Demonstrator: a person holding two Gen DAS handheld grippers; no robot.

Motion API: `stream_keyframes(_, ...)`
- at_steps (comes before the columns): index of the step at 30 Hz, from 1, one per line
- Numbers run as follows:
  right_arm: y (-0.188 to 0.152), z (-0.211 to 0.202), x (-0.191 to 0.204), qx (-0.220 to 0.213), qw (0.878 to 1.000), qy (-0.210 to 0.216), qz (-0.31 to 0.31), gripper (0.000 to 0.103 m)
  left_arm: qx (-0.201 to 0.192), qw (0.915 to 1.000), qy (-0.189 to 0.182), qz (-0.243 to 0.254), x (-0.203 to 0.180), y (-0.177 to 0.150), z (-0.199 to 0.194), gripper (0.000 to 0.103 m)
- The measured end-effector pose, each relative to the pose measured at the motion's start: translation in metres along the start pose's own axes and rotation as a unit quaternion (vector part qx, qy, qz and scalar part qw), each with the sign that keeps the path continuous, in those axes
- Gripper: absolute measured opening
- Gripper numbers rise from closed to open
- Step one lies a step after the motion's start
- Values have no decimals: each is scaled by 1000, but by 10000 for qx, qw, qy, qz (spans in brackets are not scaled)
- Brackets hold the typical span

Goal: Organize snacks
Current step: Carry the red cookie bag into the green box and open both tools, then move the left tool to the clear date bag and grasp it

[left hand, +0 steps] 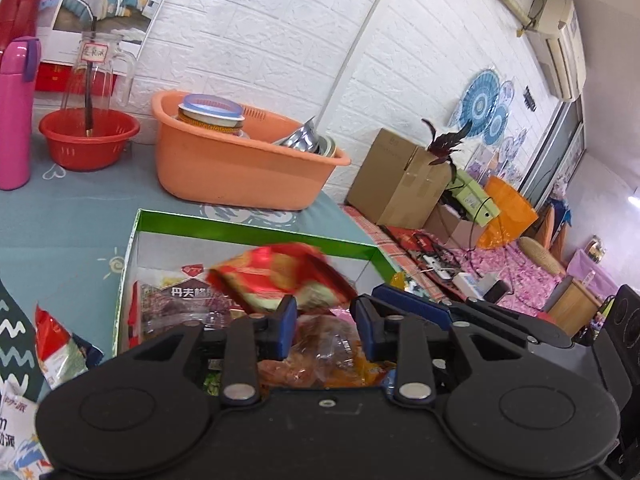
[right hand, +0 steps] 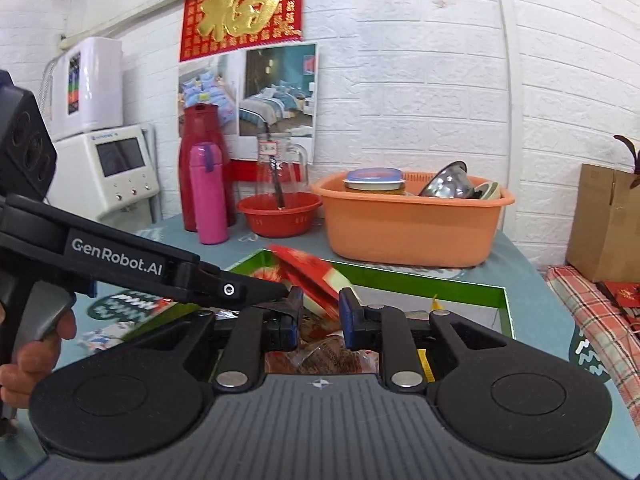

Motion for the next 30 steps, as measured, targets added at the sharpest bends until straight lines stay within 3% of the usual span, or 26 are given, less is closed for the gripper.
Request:
stream_keyframes(1,-3,4,0,67,9999,-86,-37,43,11,10000,62,-32,2,-1,1,103)
stream_keyframes(7,-15,-1,0,170,9997,-101,-113,52,-89,9994,182,-274,12,-6,-11,103)
stream_keyframes(10,-12,-8,5,97,9999,-40,-123,67,-162,9989,236,-358,11,-6,-21,103)
stream_keyframes(12,-9,-17,9,-31,9998,-27,-169,83,-283,9987,239,-359,6,-4,-30,103)
stream_keyframes(17,-3,-40,17,-253,9995,48,-167,103,-390,9983,372,-209,-10,-2,-51,103)
stream_keyframes(30,-8,-78,44,-319,9980,378,-384,103,-358,9960,814,-57,-33,-23,-87,103)
Point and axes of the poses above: each gripper's, at about its wrist camera, not at the fingertips, and z roughly the way its jaws point, x to its left, y to its top, the point moved 4 cm from there along z, roughly the way its jaws point, and after that the axes turned 5 degrees about -y, right-handed, at the moved point
